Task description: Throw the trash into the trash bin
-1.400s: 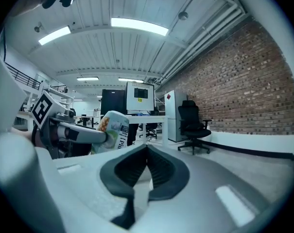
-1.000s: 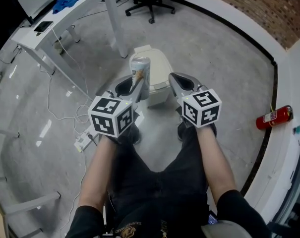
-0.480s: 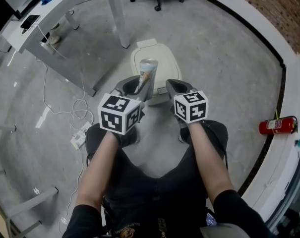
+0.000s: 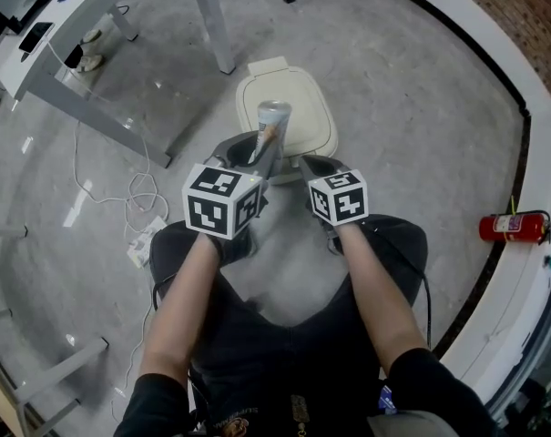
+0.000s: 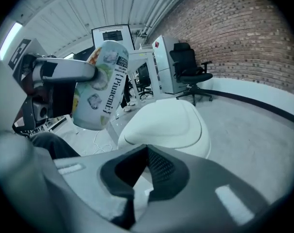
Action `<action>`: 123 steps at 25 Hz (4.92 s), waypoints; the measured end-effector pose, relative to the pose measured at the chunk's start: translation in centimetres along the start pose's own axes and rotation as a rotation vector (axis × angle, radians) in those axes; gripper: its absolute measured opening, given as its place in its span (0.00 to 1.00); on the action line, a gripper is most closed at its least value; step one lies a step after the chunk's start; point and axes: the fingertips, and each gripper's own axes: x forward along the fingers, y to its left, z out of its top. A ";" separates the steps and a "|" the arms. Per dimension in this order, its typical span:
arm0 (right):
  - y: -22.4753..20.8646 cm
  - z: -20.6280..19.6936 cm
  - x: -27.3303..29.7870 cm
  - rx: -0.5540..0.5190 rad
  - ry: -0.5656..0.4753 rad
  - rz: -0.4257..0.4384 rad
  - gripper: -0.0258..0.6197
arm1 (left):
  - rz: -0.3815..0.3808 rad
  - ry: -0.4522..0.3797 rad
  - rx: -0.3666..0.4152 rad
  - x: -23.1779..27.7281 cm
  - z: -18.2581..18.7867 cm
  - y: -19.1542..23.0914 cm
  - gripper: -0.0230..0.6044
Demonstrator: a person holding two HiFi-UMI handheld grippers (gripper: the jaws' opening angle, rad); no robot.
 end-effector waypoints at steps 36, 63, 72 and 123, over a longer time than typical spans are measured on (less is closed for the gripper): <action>-1.3 3.2 -1.2 0.009 -0.050 -0.011 0.04 | -0.001 0.046 0.038 4.2 0.2 1.4 0.17; -4.5 2.7 -0.2 0.063 -0.050 0.000 0.04 | -0.027 0.460 0.251 13.7 -9.1 3.5 0.25; -4.2 3.1 -0.2 0.060 -0.061 0.001 0.04 | -0.004 0.393 0.229 12.6 -7.4 4.3 0.33; -2.2 14.1 -1.7 -0.048 -0.207 0.054 0.04 | -0.027 0.102 0.423 8.4 11.1 14.7 0.05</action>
